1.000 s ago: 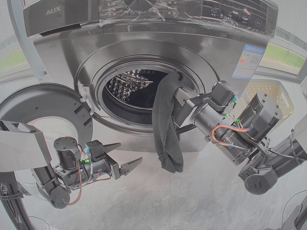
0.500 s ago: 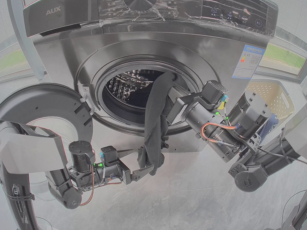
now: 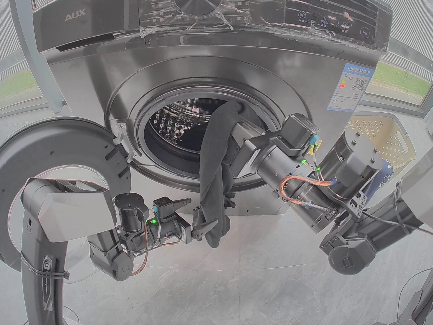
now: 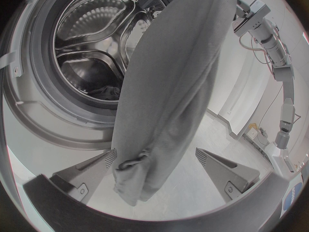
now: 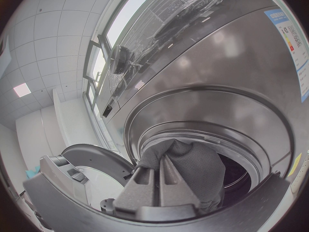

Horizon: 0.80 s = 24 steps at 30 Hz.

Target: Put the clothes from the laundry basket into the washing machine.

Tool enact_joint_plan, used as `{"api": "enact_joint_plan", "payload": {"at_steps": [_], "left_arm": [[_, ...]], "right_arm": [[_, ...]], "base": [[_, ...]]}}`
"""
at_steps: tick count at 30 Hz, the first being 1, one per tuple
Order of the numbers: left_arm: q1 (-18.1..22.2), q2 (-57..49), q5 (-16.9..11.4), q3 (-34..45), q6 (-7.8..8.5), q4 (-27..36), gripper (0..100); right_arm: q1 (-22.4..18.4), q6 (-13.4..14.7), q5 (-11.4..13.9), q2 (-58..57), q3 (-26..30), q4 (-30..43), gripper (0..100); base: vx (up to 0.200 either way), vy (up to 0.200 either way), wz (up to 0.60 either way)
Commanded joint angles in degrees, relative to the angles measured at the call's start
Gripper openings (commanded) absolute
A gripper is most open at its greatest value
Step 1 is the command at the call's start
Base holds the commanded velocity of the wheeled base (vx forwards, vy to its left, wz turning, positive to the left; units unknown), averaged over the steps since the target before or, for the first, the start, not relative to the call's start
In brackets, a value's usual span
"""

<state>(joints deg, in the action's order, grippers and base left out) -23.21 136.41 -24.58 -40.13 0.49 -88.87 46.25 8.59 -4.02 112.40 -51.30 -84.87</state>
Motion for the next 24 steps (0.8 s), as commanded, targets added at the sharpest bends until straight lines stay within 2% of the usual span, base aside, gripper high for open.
{"api": "enact_joint_plan", "payload": {"at_steps": [1, 18, 24], "left_arm": [[0.1, 2.4, 0.1, -1.5, -0.05, -0.1, 100], [-1.4, 3.2, -0.1, -2.6, 0.30, -0.1, 100], [-1.2, 5.9, 0.1, -5.3, 0.13, -0.1, 100]], "right_arm": [[0.3, 0.0, 0.0, 0.0, -0.2, 0.0, 0], [0.4, 0.0, 0.0, 0.3, -0.3, 0.0, 0], [0.4, 0.0, 0.0, 0.4, -0.4, 0.0, 0]], "base": [[0.000, 0.000, 0.00], [0.000, 0.000, 0.00], [0.000, 0.000, 0.00]]}}
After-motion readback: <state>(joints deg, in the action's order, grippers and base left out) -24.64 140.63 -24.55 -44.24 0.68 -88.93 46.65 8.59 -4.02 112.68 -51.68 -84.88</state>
